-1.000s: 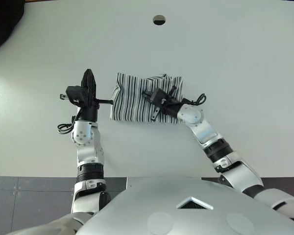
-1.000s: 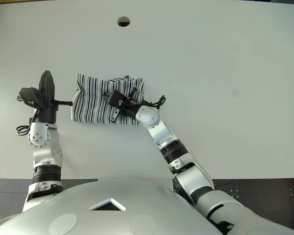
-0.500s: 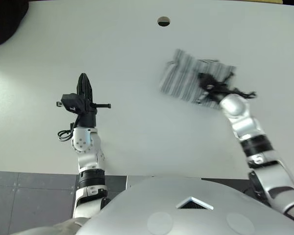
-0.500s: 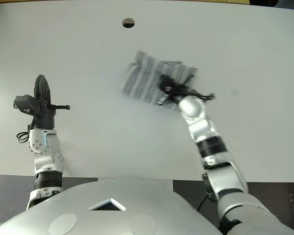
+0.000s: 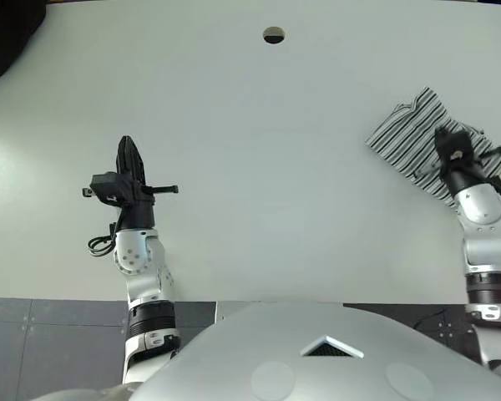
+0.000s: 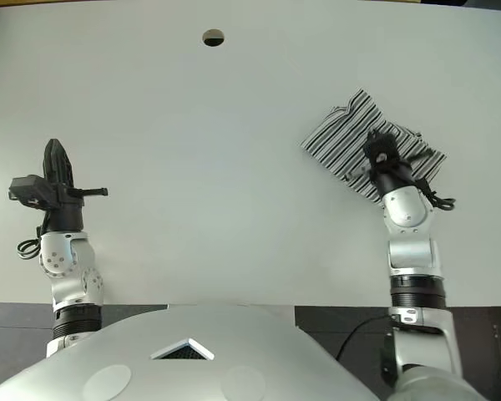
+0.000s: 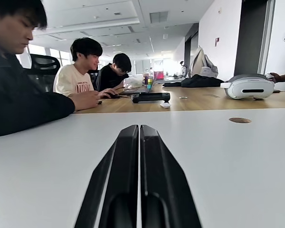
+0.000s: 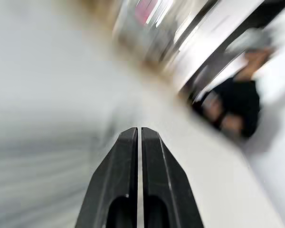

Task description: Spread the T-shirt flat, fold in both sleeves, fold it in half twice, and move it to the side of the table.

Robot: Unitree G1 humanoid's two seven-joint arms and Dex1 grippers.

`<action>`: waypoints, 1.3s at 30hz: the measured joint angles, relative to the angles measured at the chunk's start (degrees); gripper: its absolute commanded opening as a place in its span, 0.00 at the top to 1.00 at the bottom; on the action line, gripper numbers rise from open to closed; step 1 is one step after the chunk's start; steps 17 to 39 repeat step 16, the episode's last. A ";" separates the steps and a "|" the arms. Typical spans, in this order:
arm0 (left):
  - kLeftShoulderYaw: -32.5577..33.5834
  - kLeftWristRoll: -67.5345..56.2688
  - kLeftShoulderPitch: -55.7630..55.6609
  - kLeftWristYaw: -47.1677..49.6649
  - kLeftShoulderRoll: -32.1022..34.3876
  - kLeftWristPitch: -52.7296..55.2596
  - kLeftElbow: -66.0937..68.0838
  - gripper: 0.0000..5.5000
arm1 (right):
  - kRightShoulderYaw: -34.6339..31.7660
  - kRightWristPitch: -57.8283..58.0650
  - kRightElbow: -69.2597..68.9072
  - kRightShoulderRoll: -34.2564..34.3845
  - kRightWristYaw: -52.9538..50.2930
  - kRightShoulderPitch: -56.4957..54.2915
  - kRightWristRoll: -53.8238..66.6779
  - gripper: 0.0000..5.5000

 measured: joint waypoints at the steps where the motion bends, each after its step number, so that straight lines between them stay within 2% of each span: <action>1: -0.02 0.37 0.29 0.33 0.04 0.48 -0.10 0.98 | -0.69 -4.95 -3.09 2.70 -1.37 1.05 1.97 0.98; 4: -0.56 3.08 2.68 0.75 0.22 1.19 -1.24 0.98 | -1.26 -16.10 -5.47 9.07 -4.50 8.99 3.55 0.98; 8: 0.10 3.39 5.38 1.17 0.59 1.23 -1.91 0.98 | -5.11 -25.06 2.60 13.27 -6.95 17.62 5.69 0.98; 12: 0.15 4.59 6.00 1.60 1.68 -0.01 -2.22 0.98 | -3.69 -35.62 4.46 15.36 -9.07 19.65 -2.08 0.98; 16: 0.10 5.11 9.14 1.18 2.56 0.05 -3.85 0.98 | -6.76 -36.36 -0.70 14.60 -9.13 24.45 -0.04 0.98; 39: 0.10 5.11 9.14 1.18 2.56 0.05 -3.85 0.98 | -6.76 -36.36 -0.70 14.60 -9.13 24.45 -0.04 0.98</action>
